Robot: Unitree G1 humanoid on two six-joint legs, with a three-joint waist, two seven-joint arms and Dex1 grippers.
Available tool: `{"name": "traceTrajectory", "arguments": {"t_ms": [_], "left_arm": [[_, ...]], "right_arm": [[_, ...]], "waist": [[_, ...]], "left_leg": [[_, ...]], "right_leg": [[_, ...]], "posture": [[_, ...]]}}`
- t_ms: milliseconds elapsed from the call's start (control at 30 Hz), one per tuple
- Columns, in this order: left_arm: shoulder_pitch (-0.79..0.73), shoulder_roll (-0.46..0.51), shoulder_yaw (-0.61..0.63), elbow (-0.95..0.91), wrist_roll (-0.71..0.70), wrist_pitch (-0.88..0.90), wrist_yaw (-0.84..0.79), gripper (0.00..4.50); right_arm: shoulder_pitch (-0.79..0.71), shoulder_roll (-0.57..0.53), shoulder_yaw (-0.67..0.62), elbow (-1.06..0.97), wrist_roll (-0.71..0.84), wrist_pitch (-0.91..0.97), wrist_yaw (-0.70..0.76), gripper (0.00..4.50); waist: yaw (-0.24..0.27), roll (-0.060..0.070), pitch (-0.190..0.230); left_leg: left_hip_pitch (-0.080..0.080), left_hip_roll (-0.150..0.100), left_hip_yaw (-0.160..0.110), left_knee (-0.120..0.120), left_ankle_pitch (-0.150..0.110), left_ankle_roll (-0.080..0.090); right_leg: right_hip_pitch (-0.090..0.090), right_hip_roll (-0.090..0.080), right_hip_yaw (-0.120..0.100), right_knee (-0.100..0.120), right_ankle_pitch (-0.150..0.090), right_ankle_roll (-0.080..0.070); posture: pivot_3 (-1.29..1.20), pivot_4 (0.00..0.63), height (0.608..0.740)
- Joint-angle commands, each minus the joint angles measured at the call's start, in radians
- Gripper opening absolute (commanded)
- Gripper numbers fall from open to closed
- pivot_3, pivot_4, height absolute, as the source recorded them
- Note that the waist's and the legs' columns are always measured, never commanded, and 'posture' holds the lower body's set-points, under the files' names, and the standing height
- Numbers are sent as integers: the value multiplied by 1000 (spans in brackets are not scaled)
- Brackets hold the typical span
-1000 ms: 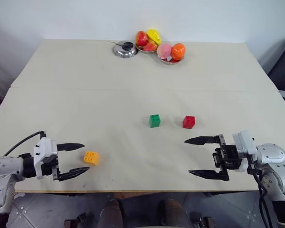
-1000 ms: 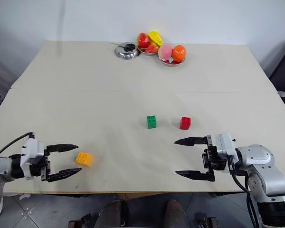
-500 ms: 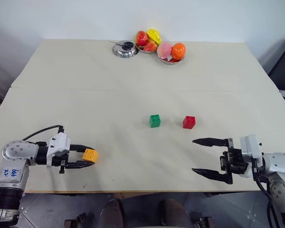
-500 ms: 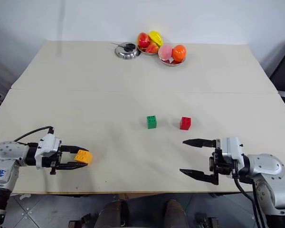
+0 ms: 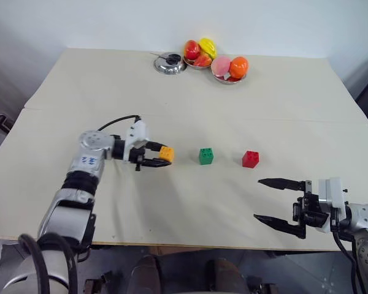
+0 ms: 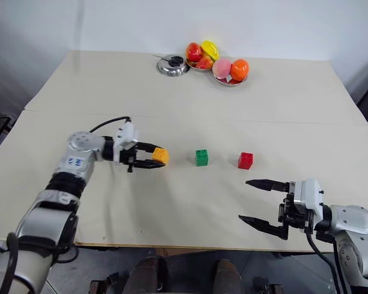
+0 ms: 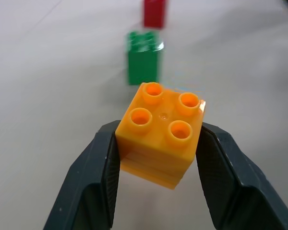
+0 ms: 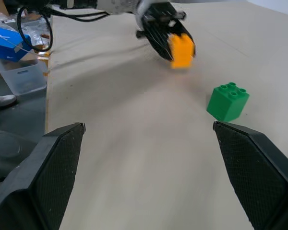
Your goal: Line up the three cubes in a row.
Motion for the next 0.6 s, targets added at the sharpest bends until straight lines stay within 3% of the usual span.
{"name": "traceTrajectory", "arguments": {"t_ms": [33,167,567,600], "left_arm": [[-83,-20,-2,148,62,-63,73,1932],[-130,-50,7,243,104,-77,138,1932],[-133,-76,45,278,120,-86,73,1932],[-131,-74,52,278,119,-85,66,2282]], "right_arm": [[30,7,-48,-56,9,-22,-32,4500],[88,35,-59,-100,-1,-34,-85,4500],[133,49,-61,-146,-3,-47,-147,4500],[132,48,-59,-146,-3,-48,-149,4500]], "waist": [[-4,0,0],[0,-1,0],[4,-1,0],[4,-1,0]], "left_leg": [[0,0,0,0,0,0],[0,0,0,-1,0,0],[0,0,0,-1,0,0],[0,0,0,-1,0,0]], "right_leg": [[0,0,0,0,0,0],[0,0,0,0,0,0],[0,0,0,0,0,0],[0,0,0,0,0,0]], "posture": [[0,150,740],[0,150,740],[0,150,740],[0,150,740]]}}
